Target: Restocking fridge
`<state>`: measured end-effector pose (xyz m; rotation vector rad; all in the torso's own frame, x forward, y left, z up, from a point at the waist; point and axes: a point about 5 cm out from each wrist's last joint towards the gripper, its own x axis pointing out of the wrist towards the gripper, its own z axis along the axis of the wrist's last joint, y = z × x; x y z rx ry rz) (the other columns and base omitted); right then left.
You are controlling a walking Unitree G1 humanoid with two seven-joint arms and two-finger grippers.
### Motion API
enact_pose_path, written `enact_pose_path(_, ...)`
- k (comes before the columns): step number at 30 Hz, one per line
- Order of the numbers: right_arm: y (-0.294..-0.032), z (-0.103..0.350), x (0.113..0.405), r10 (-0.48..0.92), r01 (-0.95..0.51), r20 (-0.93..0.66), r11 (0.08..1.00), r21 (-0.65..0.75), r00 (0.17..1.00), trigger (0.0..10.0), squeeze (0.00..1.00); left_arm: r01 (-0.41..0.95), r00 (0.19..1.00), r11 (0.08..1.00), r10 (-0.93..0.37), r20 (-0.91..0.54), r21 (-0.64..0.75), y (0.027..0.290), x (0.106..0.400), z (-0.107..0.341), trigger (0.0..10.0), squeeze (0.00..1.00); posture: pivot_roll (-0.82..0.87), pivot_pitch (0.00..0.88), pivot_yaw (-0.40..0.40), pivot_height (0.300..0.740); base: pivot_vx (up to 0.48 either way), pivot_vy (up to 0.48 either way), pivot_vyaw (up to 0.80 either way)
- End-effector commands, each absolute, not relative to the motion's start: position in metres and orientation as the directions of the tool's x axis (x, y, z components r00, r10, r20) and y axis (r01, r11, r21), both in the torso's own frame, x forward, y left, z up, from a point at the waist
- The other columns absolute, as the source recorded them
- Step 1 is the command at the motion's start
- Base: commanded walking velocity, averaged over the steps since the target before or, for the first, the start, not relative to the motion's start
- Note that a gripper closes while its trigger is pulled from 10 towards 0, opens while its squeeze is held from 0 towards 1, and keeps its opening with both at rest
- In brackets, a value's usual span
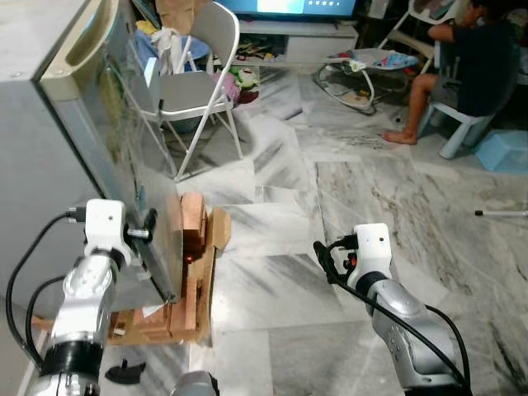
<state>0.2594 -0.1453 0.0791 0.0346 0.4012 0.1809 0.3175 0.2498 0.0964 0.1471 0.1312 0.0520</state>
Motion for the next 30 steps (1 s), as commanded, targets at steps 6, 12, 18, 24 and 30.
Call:
enact_pose_path(6,-0.141,0.085,0.266,0.194,-0.182,-0.361,0.981,0.067,0.912,10.0,0.0,0.015,0.999,0.992,-0.01,-0.041,0.127,0.235,0.35,0.132,10.0,0.0,0.11,0.047,-0.062,0.74,0.0,0.0,0.0)
enact_pose_path(12,-0.142,0.083,0.267,0.178,-0.164,-0.366,0.984,0.07,0.913,10.0,0.0,0.111,0.994,0.982,-0.112,-0.002,0.15,0.21,0.366,0.148,10.0,0.0,0.11,0.043,-0.059,0.74,0.0,0.0,0.0)
enact_pose_path(18,-0.157,0.069,0.254,0.047,-0.006,-0.439,0.996,0.094,0.897,10.0,0.0,0.565,0.801,0.803,-0.589,0.106,0.189,0.093,0.367,0.187,10.0,0.0,0.13,0.028,-0.058,0.74,0.0,0.0,0.0)
enact_pose_path(24,-0.154,0.069,0.244,0.042,-0.006,-0.427,0.996,0.086,0.903,10.0,0.0,0.692,0.668,0.681,-0.73,0.143,0.242,0.022,0.352,0.196,10.0,0.0,0.11,0.016,-0.045,0.74,0.0,0.0,0.0)
enact_pose_path(30,-0.15,0.073,0.247,0.064,-0.031,-0.386,0.996,0.089,0.92,10.0,0.0,0.57,0.78,0.785,-0.61,0.14,0.243,0.047,0.374,0.198,10.0,0.0,0.11,0.01,-0.033,0.74,0.0,0.0,0.0)
